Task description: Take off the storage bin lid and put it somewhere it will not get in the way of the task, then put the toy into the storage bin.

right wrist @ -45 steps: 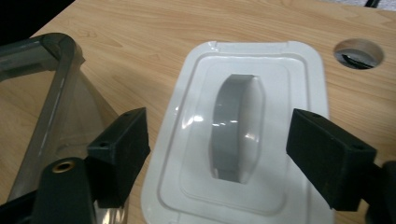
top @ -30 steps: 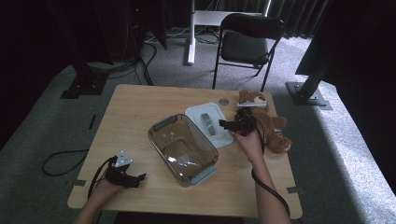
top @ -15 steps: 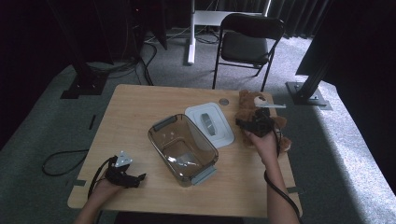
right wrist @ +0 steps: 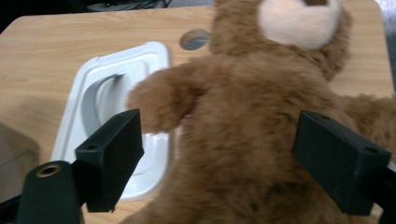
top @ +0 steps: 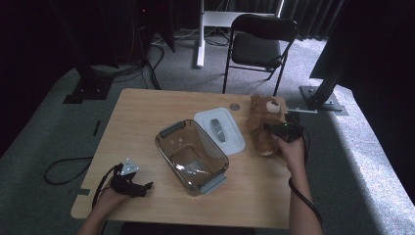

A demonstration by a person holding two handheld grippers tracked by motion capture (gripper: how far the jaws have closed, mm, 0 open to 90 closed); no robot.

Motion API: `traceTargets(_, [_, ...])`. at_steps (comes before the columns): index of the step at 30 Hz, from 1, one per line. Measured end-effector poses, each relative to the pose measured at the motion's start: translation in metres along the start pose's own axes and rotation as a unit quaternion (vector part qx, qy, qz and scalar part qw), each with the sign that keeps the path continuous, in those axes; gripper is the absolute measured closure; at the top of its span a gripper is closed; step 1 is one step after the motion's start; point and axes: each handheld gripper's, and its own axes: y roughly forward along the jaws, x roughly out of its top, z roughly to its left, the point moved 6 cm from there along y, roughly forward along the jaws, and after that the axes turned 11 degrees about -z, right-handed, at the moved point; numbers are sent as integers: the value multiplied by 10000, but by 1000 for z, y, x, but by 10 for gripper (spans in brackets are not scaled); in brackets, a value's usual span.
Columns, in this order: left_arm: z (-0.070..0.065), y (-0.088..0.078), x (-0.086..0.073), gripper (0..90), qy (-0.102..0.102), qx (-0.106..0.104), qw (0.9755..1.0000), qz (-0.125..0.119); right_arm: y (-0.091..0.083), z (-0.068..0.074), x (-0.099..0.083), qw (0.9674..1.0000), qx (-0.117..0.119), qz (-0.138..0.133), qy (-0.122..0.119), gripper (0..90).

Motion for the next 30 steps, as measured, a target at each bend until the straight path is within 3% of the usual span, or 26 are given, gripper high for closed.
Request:
traceTargets(7, [0,0,0,14,0,0,10000,4,12,-23,-5,9992,-196,173,301,136])
traceTargets(12, [0,0,0,14,-2,-1,10000,0,20,-32,-9,9981,-243,309,464,136])
traceTargets(18, [0,0,0,14,-1,0,10000,0,29,-34,-13,9974,-224,410,556,125])
traceTargets(24, [0,0,0,14,0,0,10000,0,34,-31,-18,9972,-351,531,393,122])
traceTargets(26, [0,0,0,14,0,1,10000,1,37,-33,-21,9963,-379,582,497,119])
traceTargets(28, [0,0,0,14,-1,1,10000,1,40,-33,-26,9961,-388,649,445,117])
traceTargets(30, [0,0,0,14,-1,0,10000,1,43,-32,-32,9955,-297,719,532,108])
